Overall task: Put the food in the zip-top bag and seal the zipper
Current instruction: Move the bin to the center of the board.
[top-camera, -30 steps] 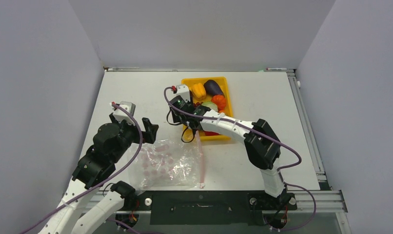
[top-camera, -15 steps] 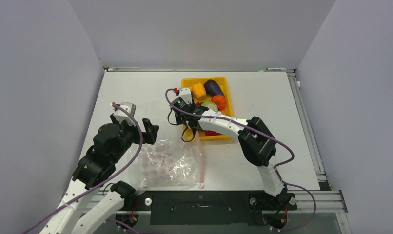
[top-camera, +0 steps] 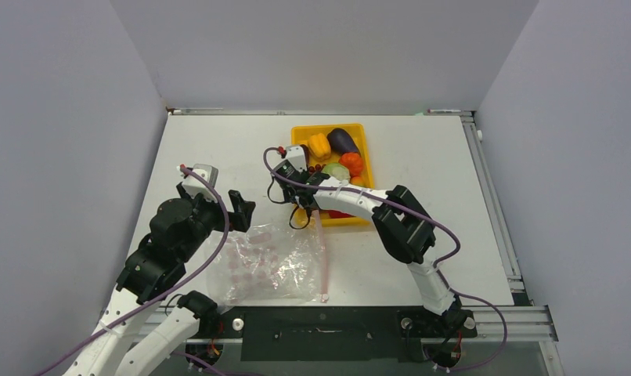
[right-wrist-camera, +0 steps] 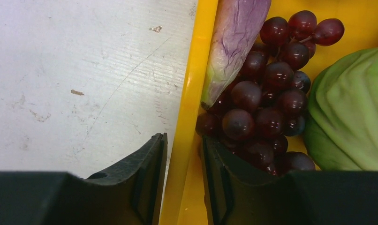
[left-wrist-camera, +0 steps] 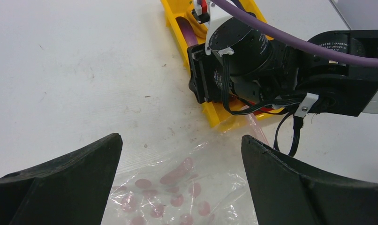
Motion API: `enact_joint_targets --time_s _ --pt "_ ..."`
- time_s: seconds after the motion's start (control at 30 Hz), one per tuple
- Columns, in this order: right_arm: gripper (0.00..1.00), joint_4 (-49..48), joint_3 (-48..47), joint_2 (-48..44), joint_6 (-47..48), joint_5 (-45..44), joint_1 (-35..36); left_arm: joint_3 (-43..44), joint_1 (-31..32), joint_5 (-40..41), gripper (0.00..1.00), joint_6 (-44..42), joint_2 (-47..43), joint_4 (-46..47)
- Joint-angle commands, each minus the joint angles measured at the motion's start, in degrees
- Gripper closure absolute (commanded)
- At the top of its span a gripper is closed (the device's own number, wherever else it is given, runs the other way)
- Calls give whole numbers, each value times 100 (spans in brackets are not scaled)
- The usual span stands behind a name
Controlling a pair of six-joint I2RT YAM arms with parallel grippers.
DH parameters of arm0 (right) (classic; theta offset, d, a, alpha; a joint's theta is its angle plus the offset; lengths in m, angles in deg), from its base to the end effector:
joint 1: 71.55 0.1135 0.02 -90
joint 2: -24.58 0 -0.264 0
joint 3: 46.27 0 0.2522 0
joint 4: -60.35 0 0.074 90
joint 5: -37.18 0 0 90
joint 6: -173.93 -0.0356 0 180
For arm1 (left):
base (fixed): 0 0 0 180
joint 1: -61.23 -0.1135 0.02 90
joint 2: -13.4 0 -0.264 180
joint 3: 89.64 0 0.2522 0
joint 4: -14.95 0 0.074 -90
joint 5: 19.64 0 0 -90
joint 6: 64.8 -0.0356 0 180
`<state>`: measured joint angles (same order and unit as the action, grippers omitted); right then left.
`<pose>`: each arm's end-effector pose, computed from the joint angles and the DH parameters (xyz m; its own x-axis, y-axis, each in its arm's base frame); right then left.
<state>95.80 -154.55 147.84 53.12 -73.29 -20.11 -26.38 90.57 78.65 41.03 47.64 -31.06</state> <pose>0.3069 0.3651 0.1863 -0.7168 -0.1294 -0.6852 -0.2638 0.9599 0.0947 0.1130 -0.0576 0.3525 -0.3445 -0.1160 -0.9316 0.2814 0.9340 -0.2203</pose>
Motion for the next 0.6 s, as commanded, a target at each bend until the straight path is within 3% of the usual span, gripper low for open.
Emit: enact_joint_targets --time_s 0.0,0.33,0.57 --pt "68 -34 -232 2 -75 -60 -8 19 -43 -63 4 11 -15 110" --pt "93 -62 24 -122 -126 -285 -44 14 -43 -49 4 16 30 110" --pt "95 -189 517 -520 -133 -412 -264 3 -43 -25 4 17 74 113"
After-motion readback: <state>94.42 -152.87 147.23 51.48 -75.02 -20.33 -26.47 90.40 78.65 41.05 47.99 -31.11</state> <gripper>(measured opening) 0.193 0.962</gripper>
